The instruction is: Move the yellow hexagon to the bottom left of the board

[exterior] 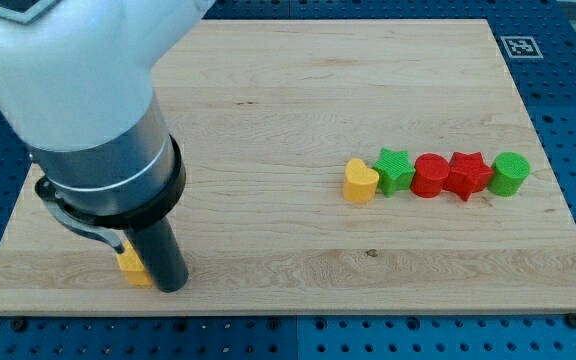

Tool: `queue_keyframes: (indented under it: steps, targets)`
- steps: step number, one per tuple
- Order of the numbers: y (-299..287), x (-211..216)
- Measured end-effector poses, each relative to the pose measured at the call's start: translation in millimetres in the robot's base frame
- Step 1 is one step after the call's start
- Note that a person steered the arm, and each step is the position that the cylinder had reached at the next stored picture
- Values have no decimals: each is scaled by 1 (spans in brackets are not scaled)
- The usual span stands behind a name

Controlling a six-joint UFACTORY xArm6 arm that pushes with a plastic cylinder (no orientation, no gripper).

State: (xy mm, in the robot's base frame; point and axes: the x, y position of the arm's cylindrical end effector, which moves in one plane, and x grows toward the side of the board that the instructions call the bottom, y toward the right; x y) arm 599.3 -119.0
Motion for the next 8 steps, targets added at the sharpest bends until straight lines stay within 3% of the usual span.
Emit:
queue_keyframes:
  steps: [3,8]
  targets:
    - [24,-22]
    - [-16,-10]
